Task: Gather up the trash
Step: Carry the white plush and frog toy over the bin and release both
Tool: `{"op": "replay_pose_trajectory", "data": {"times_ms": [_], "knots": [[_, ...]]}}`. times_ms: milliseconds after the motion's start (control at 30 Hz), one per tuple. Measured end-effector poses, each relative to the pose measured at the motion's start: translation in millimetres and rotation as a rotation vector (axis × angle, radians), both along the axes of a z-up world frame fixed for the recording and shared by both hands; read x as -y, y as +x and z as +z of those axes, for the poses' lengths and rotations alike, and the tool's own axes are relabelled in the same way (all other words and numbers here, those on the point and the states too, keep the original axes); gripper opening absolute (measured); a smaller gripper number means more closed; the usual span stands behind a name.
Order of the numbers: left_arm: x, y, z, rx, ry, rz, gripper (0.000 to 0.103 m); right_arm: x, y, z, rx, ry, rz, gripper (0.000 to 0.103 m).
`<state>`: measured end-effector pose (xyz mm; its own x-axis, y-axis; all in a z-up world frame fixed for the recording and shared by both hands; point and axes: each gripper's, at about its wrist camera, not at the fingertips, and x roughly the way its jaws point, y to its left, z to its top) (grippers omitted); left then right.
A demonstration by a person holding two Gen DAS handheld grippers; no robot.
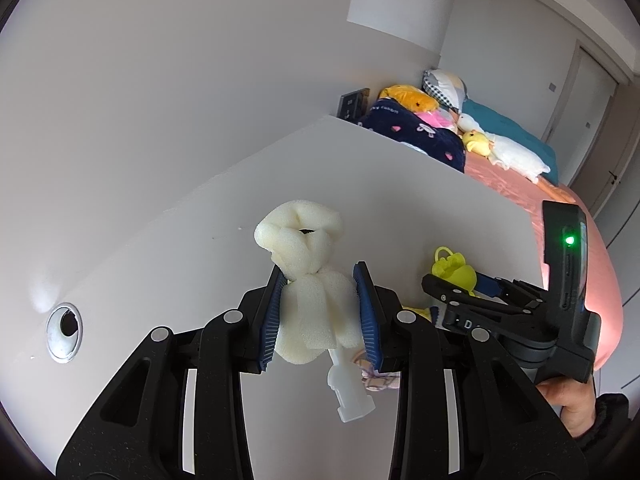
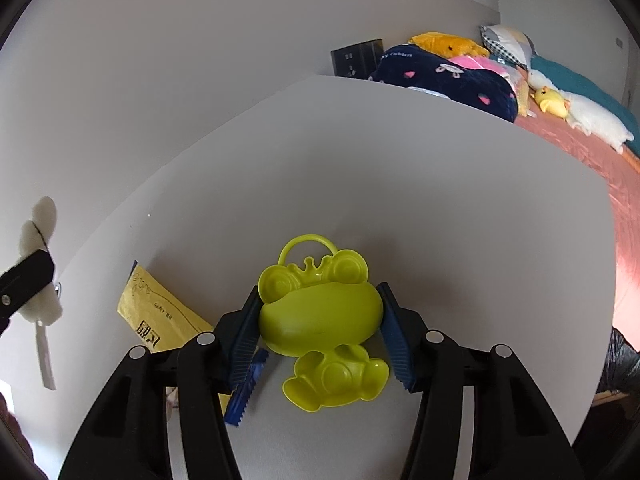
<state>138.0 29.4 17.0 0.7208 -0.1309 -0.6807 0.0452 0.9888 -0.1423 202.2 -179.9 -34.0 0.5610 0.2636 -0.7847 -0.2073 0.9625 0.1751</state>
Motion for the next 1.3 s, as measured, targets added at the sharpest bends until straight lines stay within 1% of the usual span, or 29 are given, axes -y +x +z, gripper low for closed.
{"op": "replay_pose_trajectory", "data": {"times_ms": [267, 367, 600, 900, 1300], "knots": [[21.4, -3.6, 2.3, 0.000, -0.011, -0.048, 0.034, 23.1, -17.4, 18.9, 0.024, 0.037, -0.022, 0.057], [35.1, -5.9, 2.4, 0.002, 0.010, -0.068, 0.034, 31.6, -25.1, 23.8, 0.030, 0.049, -0.028, 0.057], [62.8, -12.9, -0.8, -0.010, 0.026, -0.105, 0.034, 56.2, -45.0, 35.7, 0.047, 0.073, -0.051, 0.057], [94.1, -20.0, -3.8, -0.018, 0.025, -0.140, 0.034, 87.4, -70.2, 42.8, 0.056, 0.103, -0.077, 0.057], [147.3, -36.7, -11.9, -0.035, 0.039, -0.234, 0.034, 133.4, -102.9, 48.1, 0.073, 0.104, -0.134, 0.057]]}}
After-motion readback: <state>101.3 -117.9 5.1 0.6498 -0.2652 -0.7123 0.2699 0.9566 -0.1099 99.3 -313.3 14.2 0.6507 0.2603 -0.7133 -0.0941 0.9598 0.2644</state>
